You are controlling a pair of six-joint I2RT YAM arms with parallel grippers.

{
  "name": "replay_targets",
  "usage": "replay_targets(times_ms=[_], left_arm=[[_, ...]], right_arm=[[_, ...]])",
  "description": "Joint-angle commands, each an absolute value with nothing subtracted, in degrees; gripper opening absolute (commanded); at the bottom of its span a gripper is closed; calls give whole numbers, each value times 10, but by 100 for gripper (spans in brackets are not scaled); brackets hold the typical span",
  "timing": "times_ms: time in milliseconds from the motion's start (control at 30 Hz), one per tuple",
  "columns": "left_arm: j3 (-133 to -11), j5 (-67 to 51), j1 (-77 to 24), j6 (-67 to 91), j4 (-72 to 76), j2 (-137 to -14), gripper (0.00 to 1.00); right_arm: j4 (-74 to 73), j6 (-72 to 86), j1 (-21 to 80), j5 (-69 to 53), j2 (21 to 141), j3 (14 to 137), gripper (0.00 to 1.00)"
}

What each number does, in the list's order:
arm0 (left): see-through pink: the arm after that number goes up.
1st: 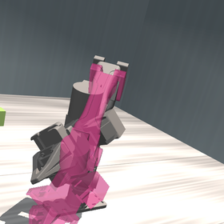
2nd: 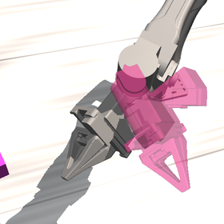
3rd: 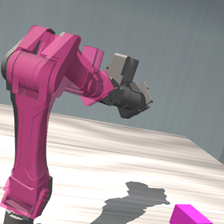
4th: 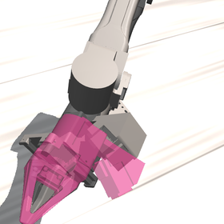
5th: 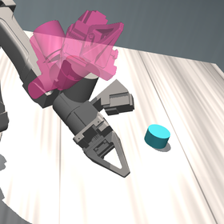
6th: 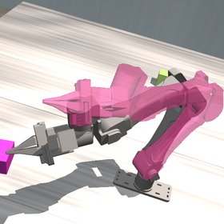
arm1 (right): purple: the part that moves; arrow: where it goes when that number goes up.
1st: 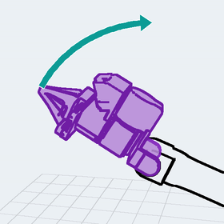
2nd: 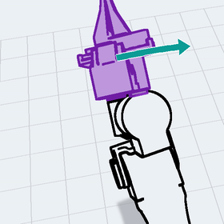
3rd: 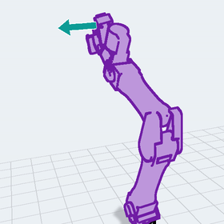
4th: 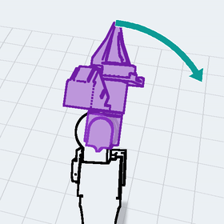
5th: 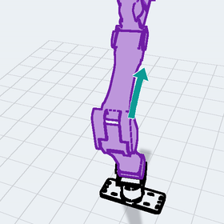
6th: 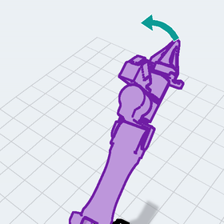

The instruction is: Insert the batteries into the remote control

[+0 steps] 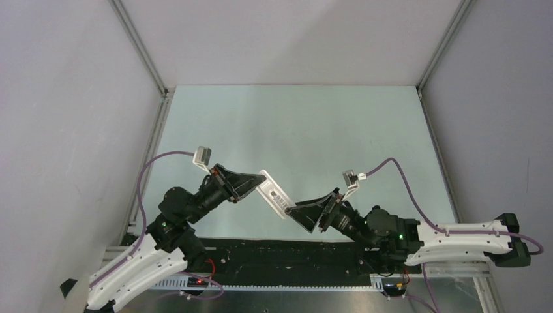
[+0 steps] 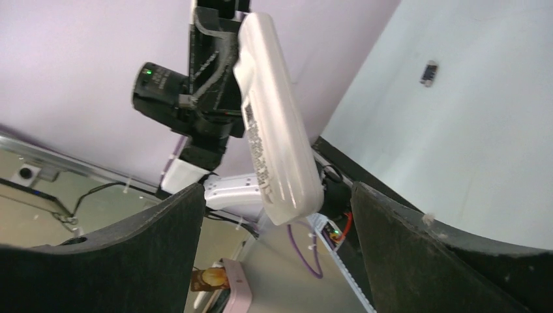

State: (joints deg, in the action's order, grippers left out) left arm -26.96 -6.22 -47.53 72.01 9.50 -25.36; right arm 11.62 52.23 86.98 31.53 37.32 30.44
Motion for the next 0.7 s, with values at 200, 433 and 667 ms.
replay_targets(times_ms=[200, 433, 667], left_arm=[[-276, -81, -479, 747, 158, -260, 0], [-276, -80, -479, 754, 165, -262, 0], [-272, -74, -479, 758, 168, -265, 0]], right_arm=[[244, 497, 844, 263, 404, 302, 71], [271, 504, 825, 236, 424, 302, 56], [286, 504, 819, 219, 436, 302, 51]])
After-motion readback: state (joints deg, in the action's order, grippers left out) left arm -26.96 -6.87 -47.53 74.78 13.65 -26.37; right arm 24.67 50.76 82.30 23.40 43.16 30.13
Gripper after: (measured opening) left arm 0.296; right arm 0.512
